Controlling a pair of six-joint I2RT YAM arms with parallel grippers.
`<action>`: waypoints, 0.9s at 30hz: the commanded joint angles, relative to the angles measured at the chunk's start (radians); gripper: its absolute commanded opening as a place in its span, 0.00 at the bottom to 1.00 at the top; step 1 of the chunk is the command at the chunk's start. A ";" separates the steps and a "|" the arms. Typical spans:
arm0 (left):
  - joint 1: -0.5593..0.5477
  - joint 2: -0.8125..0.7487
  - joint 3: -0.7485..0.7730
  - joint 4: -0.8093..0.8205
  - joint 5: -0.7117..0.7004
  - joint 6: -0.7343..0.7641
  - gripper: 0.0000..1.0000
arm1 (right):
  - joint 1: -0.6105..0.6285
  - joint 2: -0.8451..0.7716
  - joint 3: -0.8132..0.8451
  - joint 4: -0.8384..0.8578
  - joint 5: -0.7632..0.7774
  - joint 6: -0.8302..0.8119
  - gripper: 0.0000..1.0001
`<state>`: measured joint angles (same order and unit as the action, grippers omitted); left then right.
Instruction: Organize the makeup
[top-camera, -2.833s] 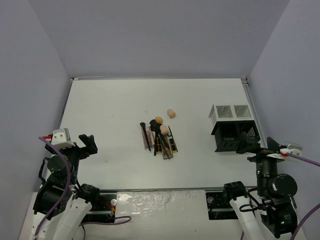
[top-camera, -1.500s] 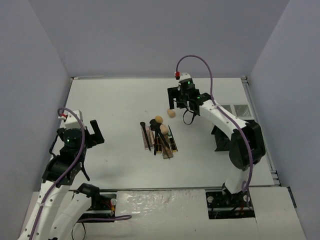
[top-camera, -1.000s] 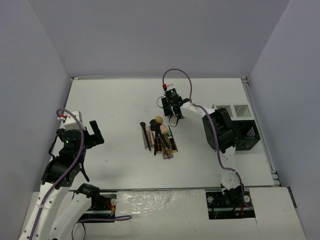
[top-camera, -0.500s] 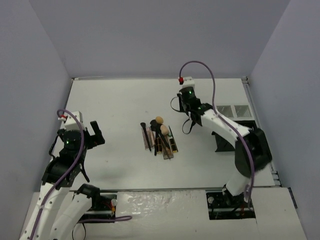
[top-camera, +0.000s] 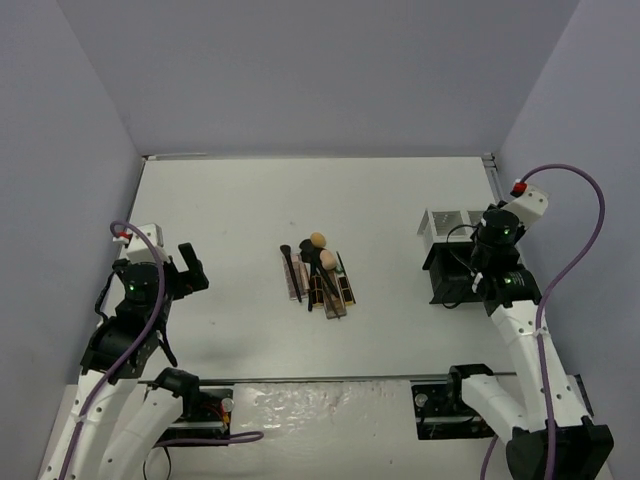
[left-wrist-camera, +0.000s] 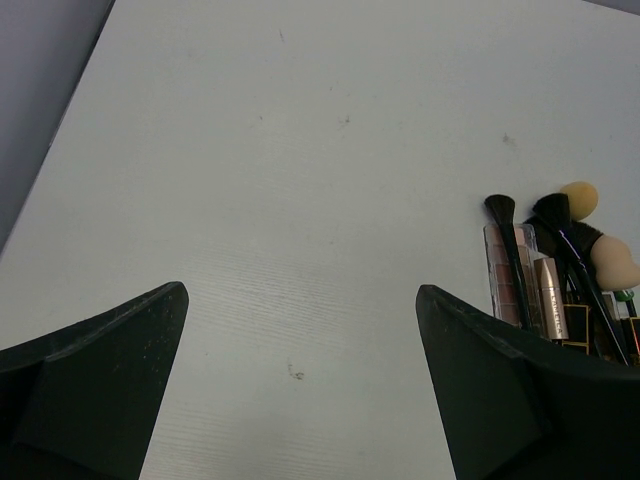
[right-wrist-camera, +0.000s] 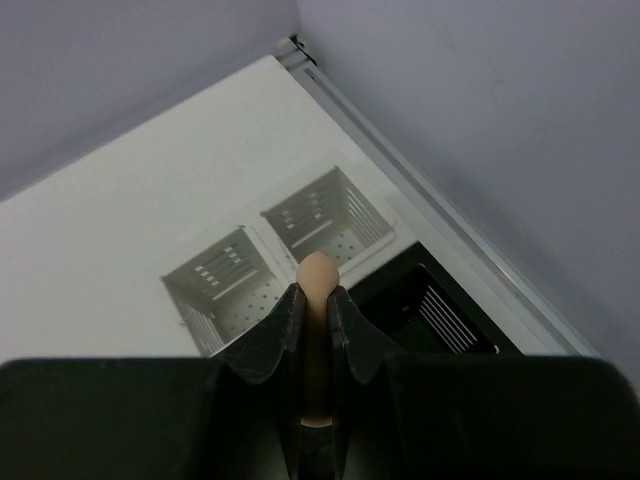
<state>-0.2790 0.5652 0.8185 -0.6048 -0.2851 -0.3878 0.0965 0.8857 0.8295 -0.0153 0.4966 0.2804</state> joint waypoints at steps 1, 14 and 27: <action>0.003 0.005 0.006 0.036 0.004 -0.016 0.97 | -0.117 0.077 -0.006 -0.013 -0.017 0.059 0.01; -0.001 -0.010 0.004 0.032 0.000 -0.016 0.97 | -0.298 0.227 -0.031 -0.013 -0.176 0.111 0.05; -0.003 -0.005 0.004 0.031 -0.002 -0.016 0.97 | -0.299 0.194 -0.077 -0.031 -0.194 0.143 0.58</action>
<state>-0.2802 0.5476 0.8167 -0.6052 -0.2848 -0.3950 -0.2024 1.1096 0.7485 -0.0763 0.2968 0.4043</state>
